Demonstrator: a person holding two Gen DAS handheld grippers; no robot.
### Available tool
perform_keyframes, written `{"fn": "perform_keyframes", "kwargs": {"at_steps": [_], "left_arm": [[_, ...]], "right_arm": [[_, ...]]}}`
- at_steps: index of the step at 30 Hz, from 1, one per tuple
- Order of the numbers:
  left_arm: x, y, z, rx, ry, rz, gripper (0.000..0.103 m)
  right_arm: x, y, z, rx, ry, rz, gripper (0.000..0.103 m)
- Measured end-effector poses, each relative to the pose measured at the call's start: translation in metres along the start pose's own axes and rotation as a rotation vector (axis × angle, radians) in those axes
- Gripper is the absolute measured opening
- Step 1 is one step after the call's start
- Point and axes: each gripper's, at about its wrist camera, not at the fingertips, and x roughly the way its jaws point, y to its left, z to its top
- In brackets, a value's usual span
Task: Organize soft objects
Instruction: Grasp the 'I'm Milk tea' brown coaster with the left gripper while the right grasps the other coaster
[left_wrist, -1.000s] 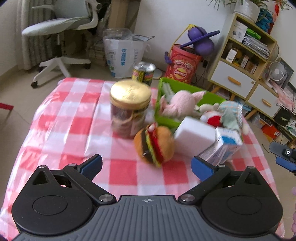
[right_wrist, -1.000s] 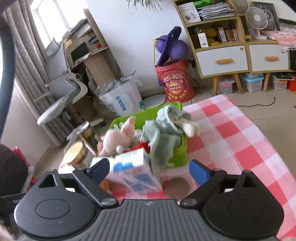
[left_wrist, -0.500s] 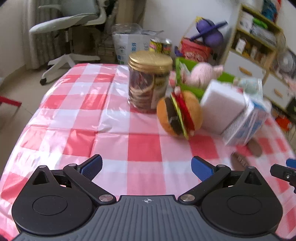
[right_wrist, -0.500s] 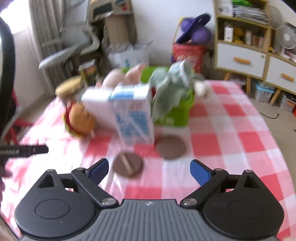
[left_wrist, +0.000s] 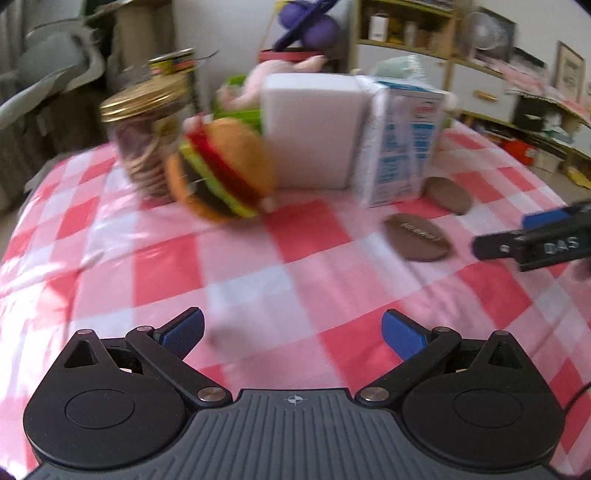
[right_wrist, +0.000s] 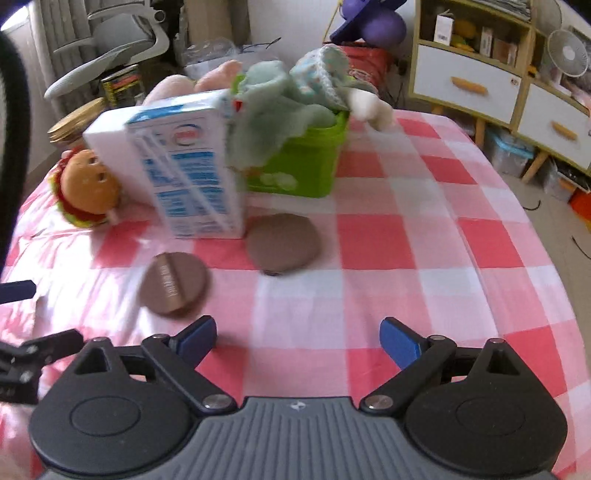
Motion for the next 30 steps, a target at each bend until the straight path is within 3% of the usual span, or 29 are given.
{"fn": "perform_keyframes", "kwargs": {"at_steps": [2, 18, 25, 30], "left_arm": [[0.003, -0.004, 0.001, -0.016, 0.003, -0.035, 0.098], [0.024, -0.054, 0.013, 0.079, -0.087, -0.133, 0.097], [0.027, -0.062, 0.018, 0.100, -0.116, -0.135, 0.085], [0.027, -0.061, 0.022, 0.099, -0.124, -0.137, 0.075]], "right_arm": [[0.005, -0.002, -0.001, -0.028, -0.009, -0.013, 0.089], [0.023, -0.012, 0.010, -0.054, -0.116, 0.007, 0.090], [0.026, -0.013, 0.012, -0.062, -0.131, 0.016, 0.089], [0.025, -0.009, 0.013, -0.076, -0.143, 0.027, 0.079]]}}
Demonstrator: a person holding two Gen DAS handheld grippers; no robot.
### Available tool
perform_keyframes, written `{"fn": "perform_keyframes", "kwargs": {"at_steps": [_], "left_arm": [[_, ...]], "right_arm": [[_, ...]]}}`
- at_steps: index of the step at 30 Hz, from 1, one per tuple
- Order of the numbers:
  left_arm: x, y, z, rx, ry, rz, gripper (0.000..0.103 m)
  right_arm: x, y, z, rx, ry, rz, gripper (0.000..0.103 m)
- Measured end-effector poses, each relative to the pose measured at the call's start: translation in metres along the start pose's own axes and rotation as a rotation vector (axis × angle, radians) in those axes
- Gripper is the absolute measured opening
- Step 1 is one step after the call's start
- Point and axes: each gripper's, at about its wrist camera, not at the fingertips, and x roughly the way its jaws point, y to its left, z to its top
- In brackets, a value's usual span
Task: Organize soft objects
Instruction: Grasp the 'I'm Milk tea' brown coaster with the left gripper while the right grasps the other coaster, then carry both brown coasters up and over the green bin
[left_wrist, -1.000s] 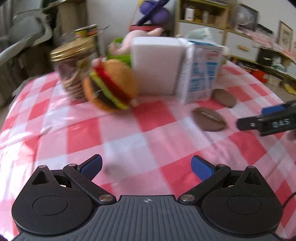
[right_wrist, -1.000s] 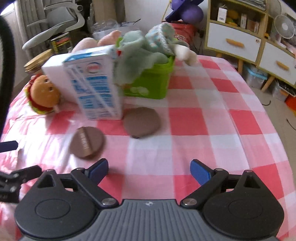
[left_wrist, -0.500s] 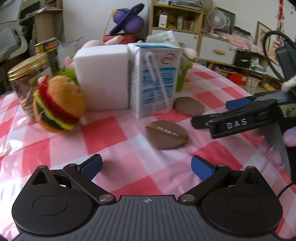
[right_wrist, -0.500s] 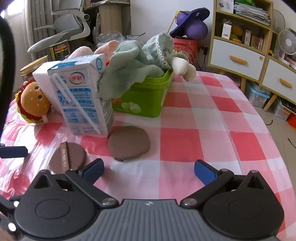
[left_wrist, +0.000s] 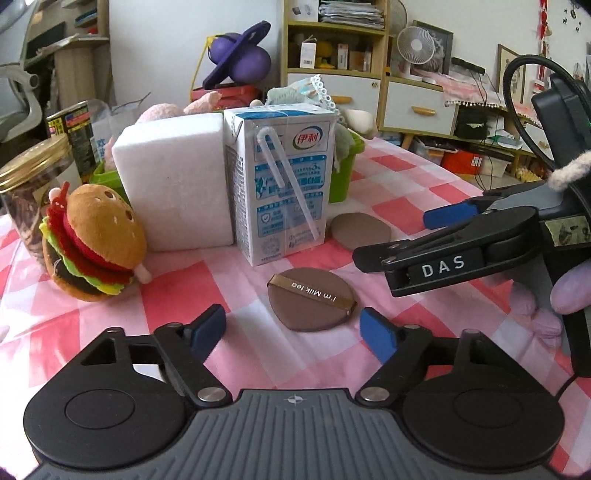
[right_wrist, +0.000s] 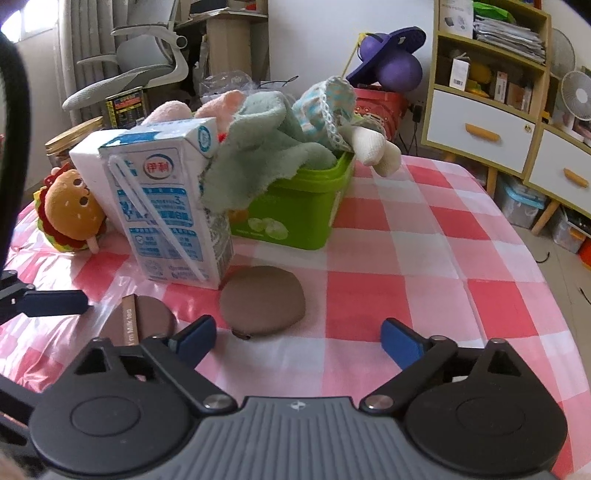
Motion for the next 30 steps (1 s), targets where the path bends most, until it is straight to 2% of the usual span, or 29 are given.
{"fn": "perform_keyframes", "kwargs": {"at_steps": [5, 9, 14, 19, 30], "left_arm": [[-0.001, 0.000, 0.002, 0.000, -0.002, -0.014, 0.066], [0.003, 0.000, 0.005, -0.006, -0.001, -0.021, 0.065], [0.006, -0.002, 0.008, -0.014, -0.002, -0.024, 0.063], [0.006, -0.003, 0.010, -0.021, 0.000, -0.012, 0.053], [-0.004, 0.003, 0.015, -0.056, 0.001, -0.014, 0.048]], "right_arm": [[0.001, 0.005, 0.003, -0.017, -0.011, 0.015, 0.065], [0.001, 0.010, 0.005, -0.034, -0.016, 0.030, 0.054], [0.000, 0.014, 0.007, -0.048, -0.019, 0.046, 0.034], [-0.001, 0.015, 0.007, -0.056, -0.013, 0.049, 0.032], [-0.015, 0.010, 0.012, -0.031, -0.008, 0.059, 0.032]]}}
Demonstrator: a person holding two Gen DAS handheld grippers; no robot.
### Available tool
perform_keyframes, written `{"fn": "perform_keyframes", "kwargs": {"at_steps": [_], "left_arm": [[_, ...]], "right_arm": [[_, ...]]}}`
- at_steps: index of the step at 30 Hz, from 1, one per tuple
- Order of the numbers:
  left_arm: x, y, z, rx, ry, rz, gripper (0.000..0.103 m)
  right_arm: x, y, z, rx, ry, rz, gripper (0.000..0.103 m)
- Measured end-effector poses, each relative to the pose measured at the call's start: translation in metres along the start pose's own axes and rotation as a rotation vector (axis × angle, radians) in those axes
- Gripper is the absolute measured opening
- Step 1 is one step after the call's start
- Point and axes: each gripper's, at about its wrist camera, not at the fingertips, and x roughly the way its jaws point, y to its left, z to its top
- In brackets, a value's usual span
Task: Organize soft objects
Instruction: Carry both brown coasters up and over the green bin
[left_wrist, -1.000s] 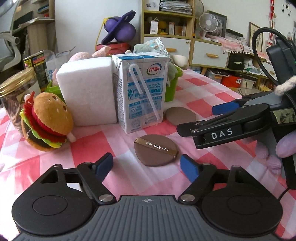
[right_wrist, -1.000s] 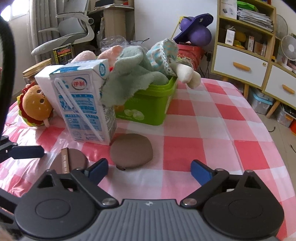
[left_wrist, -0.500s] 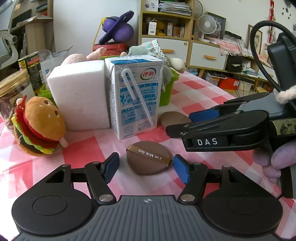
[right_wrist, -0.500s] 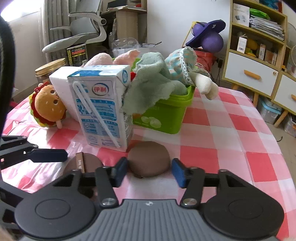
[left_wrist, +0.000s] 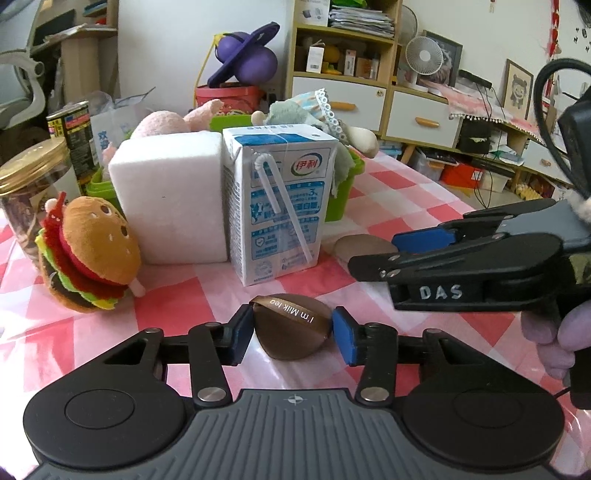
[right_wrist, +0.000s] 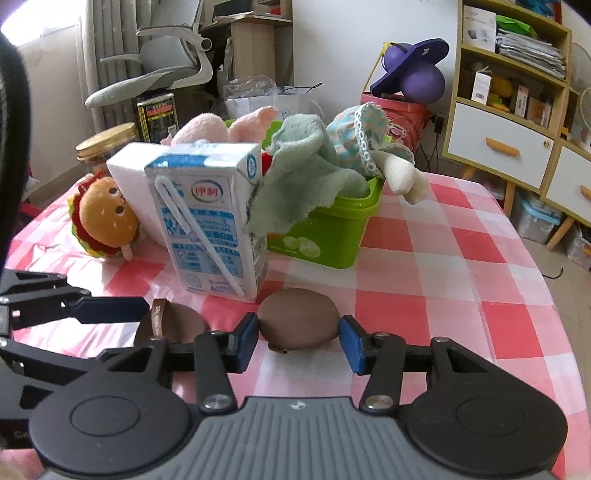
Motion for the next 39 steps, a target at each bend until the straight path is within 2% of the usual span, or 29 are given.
{"fn": "perform_keyframes", "kwargs": {"at_steps": [10, 19, 26, 33, 36, 39], "left_arm": [[-0.014, 0.017, 0.001, -0.063, 0.014, 0.028, 0.047], [-0.029, 0.034, 0.008, -0.132, 0.041, 0.047, 0.047], [-0.054, 0.046, 0.015, -0.190, -0.002, 0.033, 0.047], [-0.078, 0.051, 0.031, -0.196, -0.091, 0.055, 0.047], [-0.088, 0.057, 0.043, -0.249, -0.129, 0.052, 0.047], [-0.093, 0.062, 0.059, -0.260, -0.158, 0.057, 0.047]], "right_arm": [[-0.014, 0.000, 0.006, 0.040, 0.053, 0.035, 0.031], [-0.028, -0.010, 0.010, 0.201, 0.110, 0.109, 0.031], [-0.045, -0.018, 0.018, 0.366, 0.115, 0.201, 0.031], [-0.062, -0.024, 0.028, 0.495, 0.069, 0.266, 0.031], [-0.068, -0.026, 0.035, 0.529, 0.038, 0.274, 0.031], [-0.073, -0.028, 0.043, 0.547, 0.018, 0.260, 0.031]]}}
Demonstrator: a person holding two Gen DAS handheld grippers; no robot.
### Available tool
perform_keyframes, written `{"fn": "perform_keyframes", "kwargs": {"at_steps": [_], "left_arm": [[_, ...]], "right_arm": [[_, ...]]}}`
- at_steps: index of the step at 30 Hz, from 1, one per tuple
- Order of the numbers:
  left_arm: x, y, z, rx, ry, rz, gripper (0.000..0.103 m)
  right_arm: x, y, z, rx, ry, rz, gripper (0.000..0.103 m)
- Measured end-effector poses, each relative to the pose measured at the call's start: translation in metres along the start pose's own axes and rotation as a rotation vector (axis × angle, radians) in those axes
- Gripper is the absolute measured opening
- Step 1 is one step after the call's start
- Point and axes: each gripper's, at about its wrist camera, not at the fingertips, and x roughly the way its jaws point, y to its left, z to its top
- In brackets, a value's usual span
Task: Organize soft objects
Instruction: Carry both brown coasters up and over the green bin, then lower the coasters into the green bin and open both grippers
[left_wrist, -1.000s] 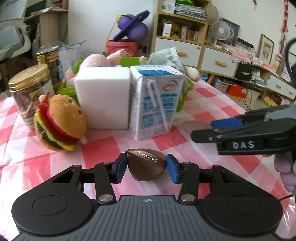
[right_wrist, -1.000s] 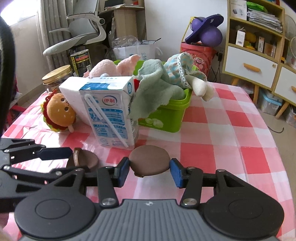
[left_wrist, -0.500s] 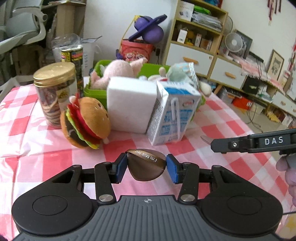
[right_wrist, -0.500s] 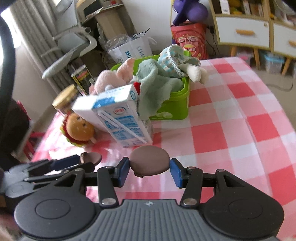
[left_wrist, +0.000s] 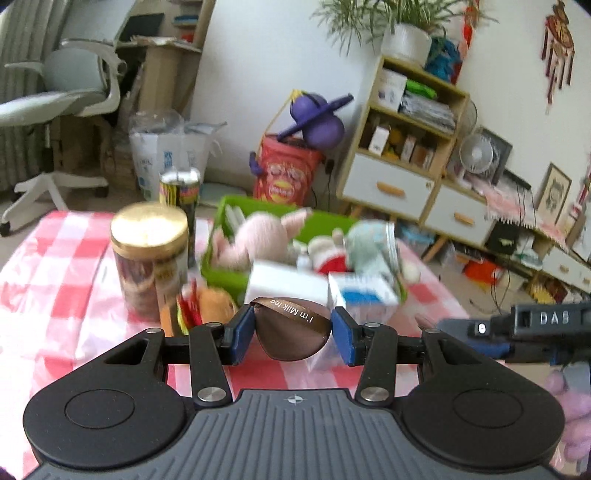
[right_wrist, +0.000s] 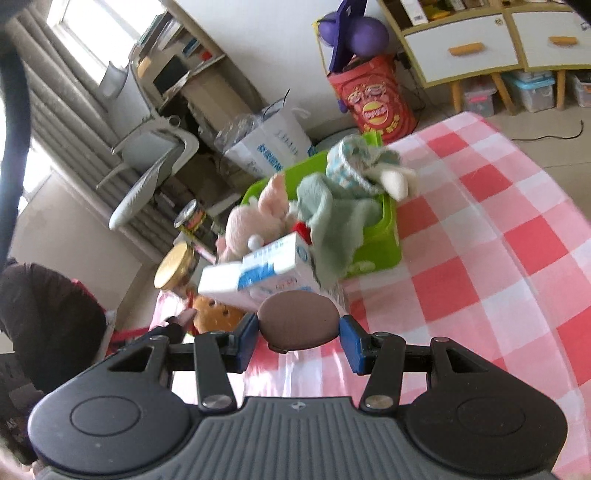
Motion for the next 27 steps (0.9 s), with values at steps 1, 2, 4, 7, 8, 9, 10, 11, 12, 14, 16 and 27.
{"fn": "perform_keyframes", "kwargs": {"at_steps": [1, 2, 4, 7, 8, 9, 10, 11, 12, 14, 16, 27], "left_arm": [[0.001, 0.001, 0.007, -0.004, -0.003, -0.001, 0.047], [0.002, 0.002, 0.013, -0.011, -0.005, -0.002, 0.047], [0.005, 0.004, 0.025, -0.032, -0.008, -0.010, 0.047], [0.012, 0.006, 0.042, -0.048, -0.008, -0.023, 0.047], [0.015, 0.006, 0.047, -0.047, -0.005, -0.025, 0.047], [0.019, 0.004, 0.053, -0.041, -0.001, -0.028, 0.047], [0.023, 0.003, 0.056, -0.033, 0.004, -0.032, 0.048], [0.028, 0.001, 0.060, -0.019, 0.011, -0.037, 0.048], [0.035, -0.001, 0.064, -0.005, 0.020, -0.039, 0.048], [0.051, -0.005, 0.071, 0.015, 0.051, -0.055, 0.048], [0.065, -0.008, 0.076, 0.037, 0.074, -0.066, 0.048], [0.138, -0.017, 0.085, 0.164, 0.213, -0.075, 0.048]], "right_arm": [[-0.001, 0.001, 0.003, 0.004, -0.009, -0.001, 0.031], [-0.002, 0.002, 0.007, 0.012, -0.017, 0.000, 0.031], [-0.002, 0.002, 0.016, 0.032, -0.029, 0.009, 0.031], [-0.002, 0.006, 0.029, 0.043, -0.049, 0.017, 0.032], [0.000, 0.008, 0.035, 0.044, -0.057, 0.017, 0.032], [0.002, 0.010, 0.040, 0.047, -0.063, 0.020, 0.032], [0.005, 0.011, 0.045, 0.053, -0.068, 0.026, 0.032], [0.008, 0.012, 0.051, 0.061, -0.072, 0.036, 0.032], [0.012, 0.013, 0.055, 0.059, -0.080, 0.049, 0.032], [0.023, 0.016, 0.063, 0.038, -0.092, 0.070, 0.032], [0.035, 0.016, 0.070, 0.036, -0.083, 0.071, 0.032], [0.098, -0.004, 0.102, 0.083, -0.035, 0.064, 0.032]]}}
